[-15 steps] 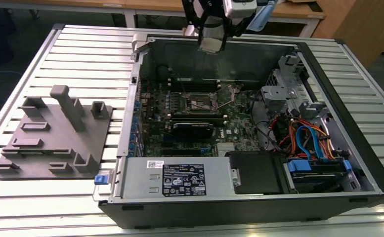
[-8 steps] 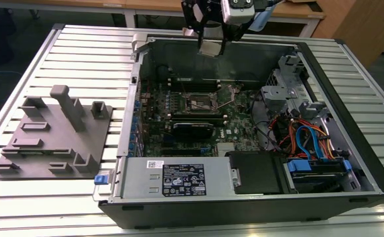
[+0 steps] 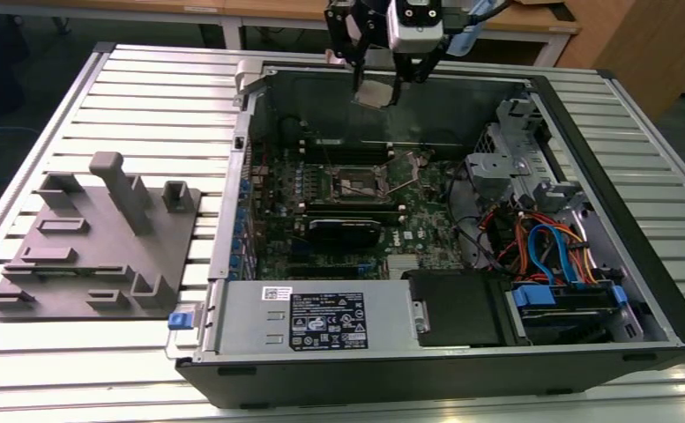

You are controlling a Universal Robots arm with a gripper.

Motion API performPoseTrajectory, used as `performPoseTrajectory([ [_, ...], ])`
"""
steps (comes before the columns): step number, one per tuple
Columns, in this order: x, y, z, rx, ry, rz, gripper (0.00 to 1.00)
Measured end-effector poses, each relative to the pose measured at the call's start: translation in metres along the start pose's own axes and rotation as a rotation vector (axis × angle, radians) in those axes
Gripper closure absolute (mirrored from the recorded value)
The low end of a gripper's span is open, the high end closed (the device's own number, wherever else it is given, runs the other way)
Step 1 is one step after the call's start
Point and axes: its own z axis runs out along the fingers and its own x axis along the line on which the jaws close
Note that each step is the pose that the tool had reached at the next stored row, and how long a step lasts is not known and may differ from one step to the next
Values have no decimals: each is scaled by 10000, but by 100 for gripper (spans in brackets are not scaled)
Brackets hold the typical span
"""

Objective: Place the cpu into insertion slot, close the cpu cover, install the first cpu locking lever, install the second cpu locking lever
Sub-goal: 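Place the cpu into insertion slot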

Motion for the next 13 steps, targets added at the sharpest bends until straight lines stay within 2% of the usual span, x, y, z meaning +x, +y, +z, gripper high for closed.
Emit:
performPoseTrajectory([
  [5,0,-7,61,24,-55,483,46],
  [13,-2,-13,129,13,-177,1897,46],
])
